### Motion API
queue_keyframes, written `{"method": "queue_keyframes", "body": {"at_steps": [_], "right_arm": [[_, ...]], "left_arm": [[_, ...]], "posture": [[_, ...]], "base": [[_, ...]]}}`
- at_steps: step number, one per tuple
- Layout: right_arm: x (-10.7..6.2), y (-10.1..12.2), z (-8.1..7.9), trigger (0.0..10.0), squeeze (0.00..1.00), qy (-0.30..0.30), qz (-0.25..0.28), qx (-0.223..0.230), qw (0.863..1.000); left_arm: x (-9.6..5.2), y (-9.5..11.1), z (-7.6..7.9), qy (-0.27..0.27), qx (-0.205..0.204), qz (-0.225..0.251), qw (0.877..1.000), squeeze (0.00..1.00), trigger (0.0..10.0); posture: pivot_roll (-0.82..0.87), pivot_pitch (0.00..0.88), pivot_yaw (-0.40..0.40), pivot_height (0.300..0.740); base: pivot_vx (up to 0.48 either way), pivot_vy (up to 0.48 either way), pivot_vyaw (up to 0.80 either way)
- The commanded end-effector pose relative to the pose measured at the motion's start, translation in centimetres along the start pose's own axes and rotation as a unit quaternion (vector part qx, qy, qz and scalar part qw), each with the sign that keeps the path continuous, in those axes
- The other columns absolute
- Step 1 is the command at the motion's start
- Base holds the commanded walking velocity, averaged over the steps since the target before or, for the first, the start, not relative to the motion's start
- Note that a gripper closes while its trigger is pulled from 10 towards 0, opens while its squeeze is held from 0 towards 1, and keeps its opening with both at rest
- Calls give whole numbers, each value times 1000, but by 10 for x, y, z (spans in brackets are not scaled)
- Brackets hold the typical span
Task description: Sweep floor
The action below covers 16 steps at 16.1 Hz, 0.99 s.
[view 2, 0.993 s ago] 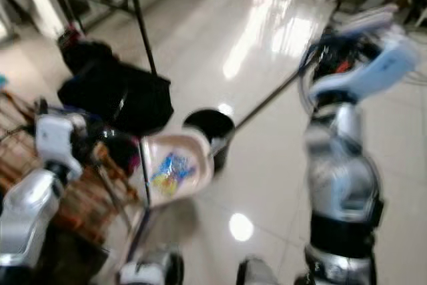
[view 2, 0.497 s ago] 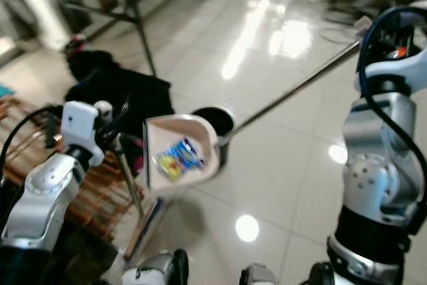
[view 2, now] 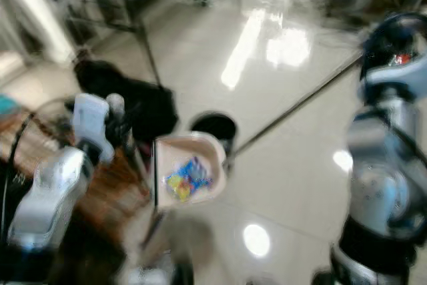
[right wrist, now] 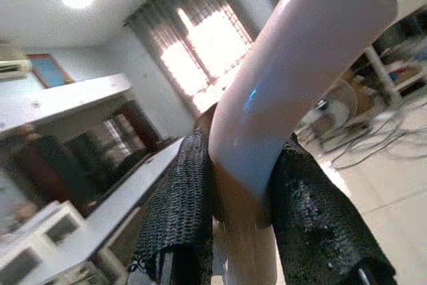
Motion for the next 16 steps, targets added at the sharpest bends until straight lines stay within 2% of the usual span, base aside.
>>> {"method": "queue_keyframes", "body": {"at_steps": [1,10,13,16], "right_arm": [[-2,9,-6,10000,0,10,12,28,999],[-4,21,-3,10000,0,2,20,13,1000],[-5,21,-1,10000,0,5,14,2,1000],[-5,18,-3,10000,0,10,9,-4,1000]], "left_arm": [[2,14,-4,-1,16,19,1000,0,10000],[1,10,-1,-9,13,12,1000,0,10000],[-4,4,-4,7,13,3,1000,0,10000],[-14,-7,-7,23,12,-12,1000,0,10000]], "posture": [[-65,103,122,740],[-84,98,123,740],[-79,94,109,740],[-76,83,89,740]], "base": [[345,0,-519],[343,0,-53],[341,0,0],[342,0,0]]}}
Point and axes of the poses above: a point about 5 cm out from each wrist's last joint towards the gripper, its own x axis pointing out of the wrist towards the gripper, its own y axis along the axis of the wrist's last joint, z = x × y, the point moved 3 cm from there along x, pointing out of the wrist towards the gripper, and after that the axes turned 4 degrees about x, right-handed, at the moved point
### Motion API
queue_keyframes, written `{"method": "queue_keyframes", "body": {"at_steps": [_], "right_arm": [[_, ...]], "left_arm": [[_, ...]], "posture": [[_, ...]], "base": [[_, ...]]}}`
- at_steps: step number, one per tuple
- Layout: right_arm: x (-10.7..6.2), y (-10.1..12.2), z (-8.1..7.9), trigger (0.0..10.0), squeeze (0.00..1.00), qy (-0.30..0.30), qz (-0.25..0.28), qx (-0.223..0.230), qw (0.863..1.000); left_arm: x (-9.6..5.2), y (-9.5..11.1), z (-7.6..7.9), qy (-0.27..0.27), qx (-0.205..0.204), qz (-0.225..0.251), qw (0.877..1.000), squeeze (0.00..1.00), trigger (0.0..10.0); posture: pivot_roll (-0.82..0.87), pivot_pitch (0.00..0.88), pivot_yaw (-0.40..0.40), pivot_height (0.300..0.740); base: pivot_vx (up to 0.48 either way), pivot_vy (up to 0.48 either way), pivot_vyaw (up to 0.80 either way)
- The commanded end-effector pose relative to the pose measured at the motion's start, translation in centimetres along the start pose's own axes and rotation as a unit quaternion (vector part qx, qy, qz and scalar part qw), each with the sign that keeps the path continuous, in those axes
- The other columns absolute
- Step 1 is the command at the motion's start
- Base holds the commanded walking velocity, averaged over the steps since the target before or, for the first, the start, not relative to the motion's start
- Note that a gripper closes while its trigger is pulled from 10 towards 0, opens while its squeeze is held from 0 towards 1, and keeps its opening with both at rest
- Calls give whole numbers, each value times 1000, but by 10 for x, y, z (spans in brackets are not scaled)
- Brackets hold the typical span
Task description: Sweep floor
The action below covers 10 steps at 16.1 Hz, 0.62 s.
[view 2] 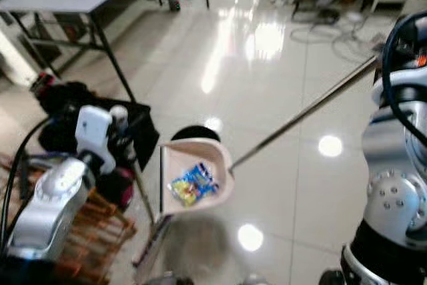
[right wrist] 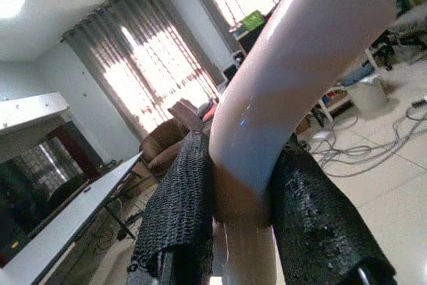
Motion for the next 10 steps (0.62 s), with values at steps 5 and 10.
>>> {"method": "queue_keyframes", "body": {"at_steps": [5,10], "right_arm": [[10,5,-29,10000,0,72,0,9,997],[15,2,-36,10000,0,88,-6,9,996]], "left_arm": [[-10,-1,-24,64,21,1,998,0,10000],[-9,0,-23,71,18,5,997,0,10000]], "posture": [[-64,65,25,740],[-59,59,17,740]], "base": [[343,0,0],[343,0,0]]}}
Point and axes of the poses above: a point about 5 cm out from each wrist's last joint towards the gripper, its own x axis pointing out of the wrist towards the gripper, its own y axis along the axis of the wrist's last joint, z = x × y, the point moved 3 cm from there along x, pointing out of the wrist towards the gripper, and after that the axes turned 4 degrees about x, right-handed, at the moved point
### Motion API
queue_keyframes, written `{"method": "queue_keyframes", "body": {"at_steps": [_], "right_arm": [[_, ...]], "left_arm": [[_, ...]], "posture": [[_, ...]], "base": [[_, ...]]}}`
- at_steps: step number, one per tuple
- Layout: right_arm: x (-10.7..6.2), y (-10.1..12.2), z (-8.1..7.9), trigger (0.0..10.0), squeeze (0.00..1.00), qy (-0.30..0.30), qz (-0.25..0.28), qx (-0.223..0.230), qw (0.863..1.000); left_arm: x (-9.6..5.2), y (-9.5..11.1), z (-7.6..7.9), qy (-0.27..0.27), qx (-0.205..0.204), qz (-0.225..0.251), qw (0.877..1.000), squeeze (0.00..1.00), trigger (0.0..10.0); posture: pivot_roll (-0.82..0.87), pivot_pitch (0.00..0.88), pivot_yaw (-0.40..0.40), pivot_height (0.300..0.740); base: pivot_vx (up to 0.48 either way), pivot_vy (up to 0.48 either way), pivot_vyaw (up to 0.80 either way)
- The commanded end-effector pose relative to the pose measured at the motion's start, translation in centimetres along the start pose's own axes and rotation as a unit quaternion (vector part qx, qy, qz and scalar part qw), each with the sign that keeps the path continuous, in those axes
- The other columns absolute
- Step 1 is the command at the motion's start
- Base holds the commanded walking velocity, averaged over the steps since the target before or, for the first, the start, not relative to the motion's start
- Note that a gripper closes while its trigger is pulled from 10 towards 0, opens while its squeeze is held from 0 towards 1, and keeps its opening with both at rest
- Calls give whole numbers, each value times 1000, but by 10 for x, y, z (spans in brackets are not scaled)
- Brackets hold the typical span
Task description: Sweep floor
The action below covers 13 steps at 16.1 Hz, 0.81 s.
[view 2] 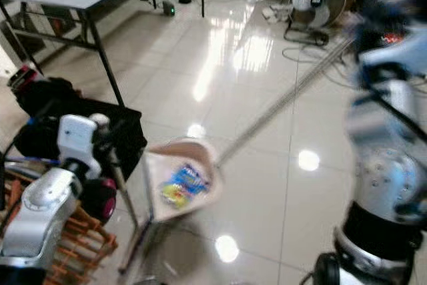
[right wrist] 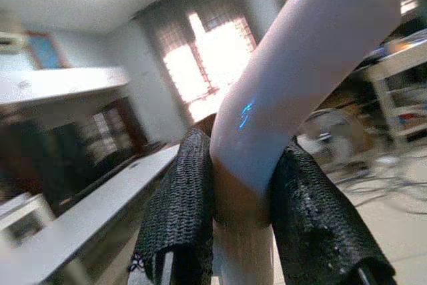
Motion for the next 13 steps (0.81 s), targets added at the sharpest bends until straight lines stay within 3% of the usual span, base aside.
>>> {"method": "queue_keyframes", "body": {"at_steps": [1,13], "right_arm": [[2,12,0,10000,0,1,22,4,1000],[2,12,1,10000,0,4,23,0,1000]], "left_arm": [[2,11,2,1,8,22,1000,0,10000],[9,16,17,-17,-3,36,999,0,10000]], "posture": [[-63,58,20,740],[-78,58,21,740]], "base": [[349,0,0],[398,0,0]]}}
Point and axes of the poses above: a point about 5 cm out from each wrist's last joint towards the gripper, its own x axis pointing out of the wrist towards the gripper, its own y axis along the axis of the wrist's last joint, z = x × y, the point moved 3 cm from there along x, pointing out of the wrist towards the gripper, and after that the axes turned 4 degrees about x, right-handed, at the moved point
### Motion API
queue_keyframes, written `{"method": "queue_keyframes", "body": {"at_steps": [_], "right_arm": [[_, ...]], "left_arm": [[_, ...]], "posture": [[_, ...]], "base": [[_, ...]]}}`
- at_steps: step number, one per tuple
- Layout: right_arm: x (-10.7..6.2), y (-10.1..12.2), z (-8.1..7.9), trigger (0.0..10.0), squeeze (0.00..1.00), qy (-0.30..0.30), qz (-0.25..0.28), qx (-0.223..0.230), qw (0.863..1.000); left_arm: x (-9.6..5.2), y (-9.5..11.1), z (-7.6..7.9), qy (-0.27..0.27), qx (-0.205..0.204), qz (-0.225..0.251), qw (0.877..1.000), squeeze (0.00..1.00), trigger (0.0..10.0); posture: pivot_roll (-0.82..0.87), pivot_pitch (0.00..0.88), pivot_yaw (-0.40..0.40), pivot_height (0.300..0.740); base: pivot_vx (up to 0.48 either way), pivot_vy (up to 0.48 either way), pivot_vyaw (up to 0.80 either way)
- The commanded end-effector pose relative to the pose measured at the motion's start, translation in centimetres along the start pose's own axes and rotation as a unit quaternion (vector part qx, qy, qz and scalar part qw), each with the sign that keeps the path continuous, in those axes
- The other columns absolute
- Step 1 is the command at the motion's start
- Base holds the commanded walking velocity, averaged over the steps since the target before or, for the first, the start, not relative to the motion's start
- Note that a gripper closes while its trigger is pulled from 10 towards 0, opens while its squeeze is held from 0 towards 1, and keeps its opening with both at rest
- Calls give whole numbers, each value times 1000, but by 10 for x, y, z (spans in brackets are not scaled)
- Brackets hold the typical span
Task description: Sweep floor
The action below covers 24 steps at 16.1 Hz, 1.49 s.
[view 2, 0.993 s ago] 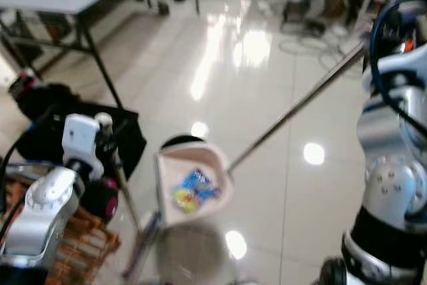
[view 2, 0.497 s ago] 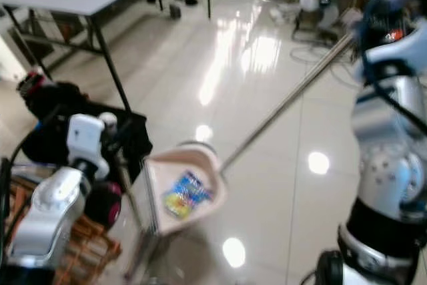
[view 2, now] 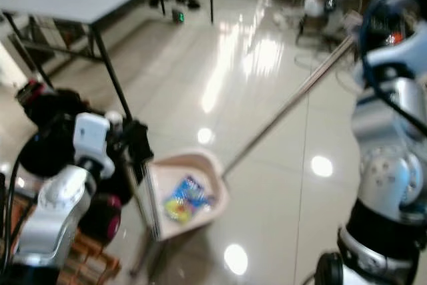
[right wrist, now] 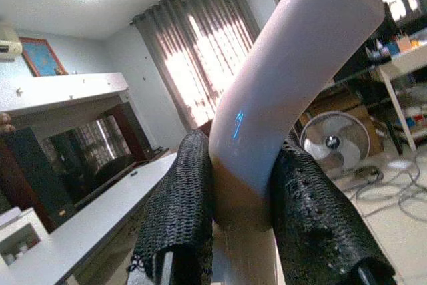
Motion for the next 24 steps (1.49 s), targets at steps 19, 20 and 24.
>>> {"method": "queue_keyframes", "body": {"at_steps": [19,20,24], "right_arm": [[-4,-2,-6,10000,0,8,6,8,1000],[-4,-2,-6,10000,0,8,6,8,1000],[-5,-1,-3,10000,0,0,8,4,1000]], "left_arm": [[9,8,-5,0,-11,0,1000,0,10000],[9,9,-6,3,-2,1,1000,0,10000],[9,9,-7,7,-7,1,1000,0,10000]], "posture": [[-83,42,40,740],[-83,44,41,740],[-87,57,46,740]], "base": [[44,-177,111],[0,480,0],[0,120,0]]}}
Point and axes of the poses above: a point about 5 cm out from each wrist's last joint towards the gripper, its own x axis pointing out of the wrist towards the gripper, its own y axis along the axis of the wrist's last joint, z = x × y, the point moved 3 cm from there along x, pointing out of the wrist towards the gripper, and after that the axes turned 4 degrees about x, right-handed, at the moved point
